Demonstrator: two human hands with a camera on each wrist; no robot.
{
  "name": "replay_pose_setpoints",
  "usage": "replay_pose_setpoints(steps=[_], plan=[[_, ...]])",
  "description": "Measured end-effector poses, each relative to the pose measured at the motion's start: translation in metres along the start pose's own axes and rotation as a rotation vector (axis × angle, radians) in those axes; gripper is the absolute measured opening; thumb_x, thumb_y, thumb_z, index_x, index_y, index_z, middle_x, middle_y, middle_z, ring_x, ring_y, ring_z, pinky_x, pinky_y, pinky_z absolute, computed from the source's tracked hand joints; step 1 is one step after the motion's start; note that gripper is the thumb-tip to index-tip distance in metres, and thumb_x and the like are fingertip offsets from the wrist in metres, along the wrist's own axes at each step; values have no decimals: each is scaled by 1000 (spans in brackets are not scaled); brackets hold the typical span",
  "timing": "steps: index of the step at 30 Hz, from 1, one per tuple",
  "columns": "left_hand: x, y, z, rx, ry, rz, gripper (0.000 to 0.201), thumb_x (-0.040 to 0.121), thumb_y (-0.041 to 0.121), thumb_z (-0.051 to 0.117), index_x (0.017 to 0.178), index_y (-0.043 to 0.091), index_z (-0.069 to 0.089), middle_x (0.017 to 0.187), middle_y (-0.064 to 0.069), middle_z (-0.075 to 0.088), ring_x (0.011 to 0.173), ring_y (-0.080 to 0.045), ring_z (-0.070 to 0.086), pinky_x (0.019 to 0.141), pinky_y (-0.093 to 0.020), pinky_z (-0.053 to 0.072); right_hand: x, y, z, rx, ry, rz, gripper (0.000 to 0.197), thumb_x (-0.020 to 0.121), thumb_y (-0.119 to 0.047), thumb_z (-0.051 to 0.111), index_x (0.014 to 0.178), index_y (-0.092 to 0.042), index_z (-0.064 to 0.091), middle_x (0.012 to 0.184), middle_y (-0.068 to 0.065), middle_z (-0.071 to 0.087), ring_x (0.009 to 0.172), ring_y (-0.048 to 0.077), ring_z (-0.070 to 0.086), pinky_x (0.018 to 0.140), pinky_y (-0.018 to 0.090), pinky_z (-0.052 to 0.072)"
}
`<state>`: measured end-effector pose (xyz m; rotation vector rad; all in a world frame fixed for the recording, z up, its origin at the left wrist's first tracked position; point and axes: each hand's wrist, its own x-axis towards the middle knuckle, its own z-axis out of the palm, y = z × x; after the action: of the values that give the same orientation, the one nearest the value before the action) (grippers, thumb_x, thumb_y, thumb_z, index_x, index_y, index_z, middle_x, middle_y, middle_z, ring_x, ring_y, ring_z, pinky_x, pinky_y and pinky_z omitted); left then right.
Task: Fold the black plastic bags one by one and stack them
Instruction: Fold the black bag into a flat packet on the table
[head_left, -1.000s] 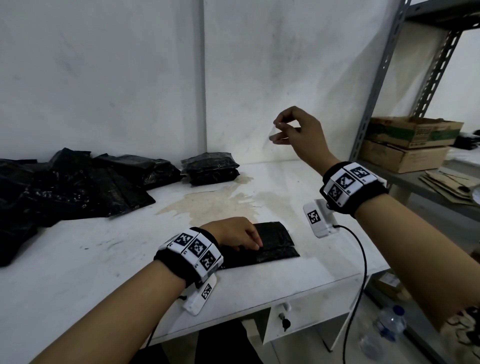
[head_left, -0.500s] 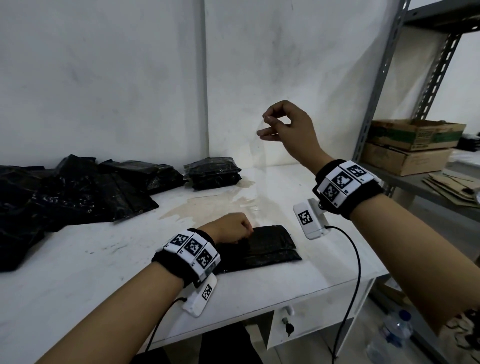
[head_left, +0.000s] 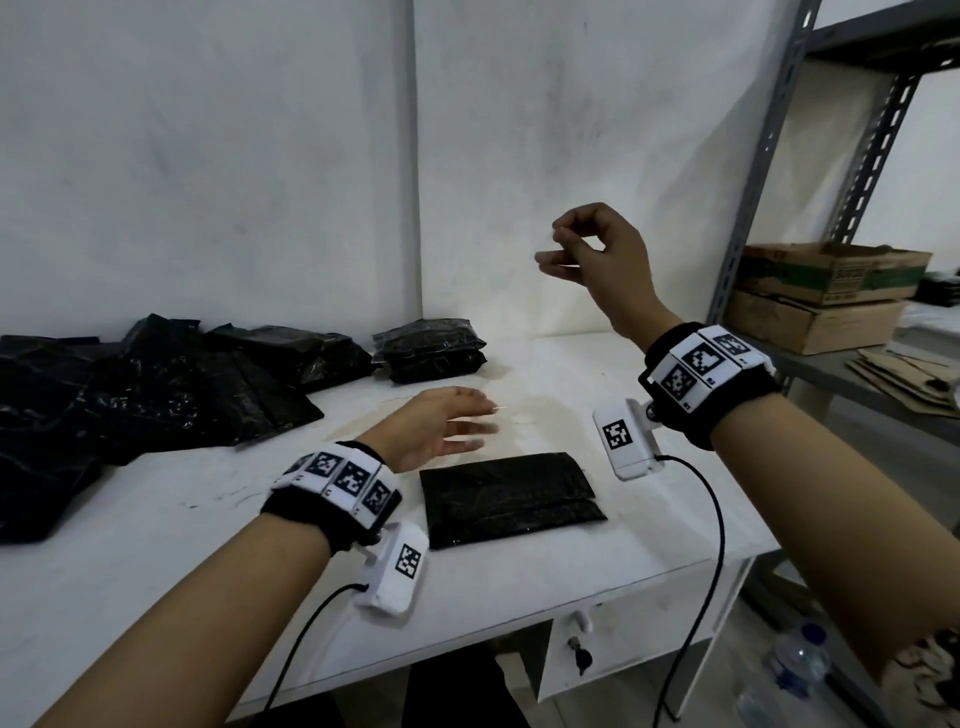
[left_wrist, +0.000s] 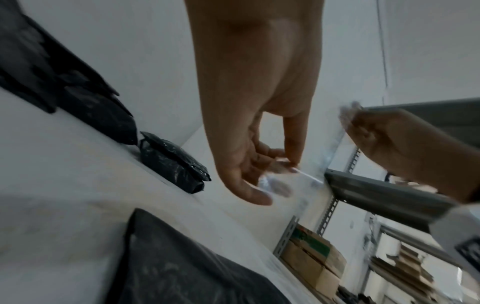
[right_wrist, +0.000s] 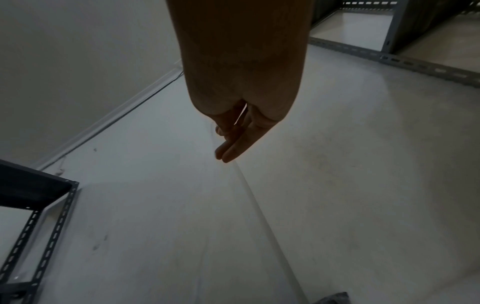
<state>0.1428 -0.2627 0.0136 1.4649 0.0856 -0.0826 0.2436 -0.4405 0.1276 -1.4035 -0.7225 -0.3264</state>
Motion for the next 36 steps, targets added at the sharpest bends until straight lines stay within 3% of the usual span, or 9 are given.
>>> replay_pose_setpoints(steps=[3,7,12,15,18,21,24,33,36], plan=[[-9,5,-22,-142,-10,-54,2,88,12,60,88,10,62,86,-1,64,75,-15,65,79,-29,56,-9,10,-21,15,-10,34,8,91,1,55,87,-5,57,90,13,57,77,29,72,79,37,58],[-21,12,-47,-48,4,-146,13,78,20,68,86,10,66,75,3,63,60,-6,58,67,-22,56,-29,27,-49,36,-119,170,10,85,-9,53,83,-1,58,79,21,56,75,31,71,75,38,59],[-31,12,-61,197,12,-228,15,83,13,66,97,9,68,96,-1,71,67,-2,60,64,-15,52,-47,49,-61,-62,-171,341,18,87,-15,69,87,-2,56,69,16,58,65,33,69,72,43,57],[-34,13,-63,387,39,-233,19,78,12,71,96,6,69,93,-4,72,75,-6,59,60,-13,49,-54,56,-66,-183,-333,413,39,73,-4,81,101,-4,54,86,15,66,74,28,71,71,32,58],[-33,16,-69,426,101,-224,42,61,18,79,98,3,69,91,-6,71,82,-8,63,60,-11,50,-54,58,-73,-163,-420,530,55,75,3,77,121,-7,49,113,17,63,87,28,72,74,27,58],[-32,15,-72,379,115,-263,13,84,9,67,96,5,67,86,-1,68,73,-6,59,56,-11,49,-52,58,-79,-163,-460,658,57,78,3,74,127,-7,48,111,19,67,89,24,72,74,26,58],[-32,12,-74,338,113,-309,7,92,11,58,95,11,65,83,3,68,74,-7,59,63,-19,52,-52,58,-84,-237,-584,746,46,81,-4,74,123,-4,57,104,16,72,95,20,70,80,24,57],[-29,42,-80,470,340,82,5,82,7,69,85,4,66,90,-9,65,80,-14,57,62,-13,54,-57,67,-75,-248,-510,550,25,82,-6,73,106,1,70,97,13,74,93,17,71,83,23,57],[-32,47,-81,493,376,212,7,81,8,71,85,5,68,92,-13,67,85,-19,59,77,-24,54,-55,64,-70,-264,-456,450,11,83,-4,72,91,2,72,93,10,75,90,17,71,83,26,57]])
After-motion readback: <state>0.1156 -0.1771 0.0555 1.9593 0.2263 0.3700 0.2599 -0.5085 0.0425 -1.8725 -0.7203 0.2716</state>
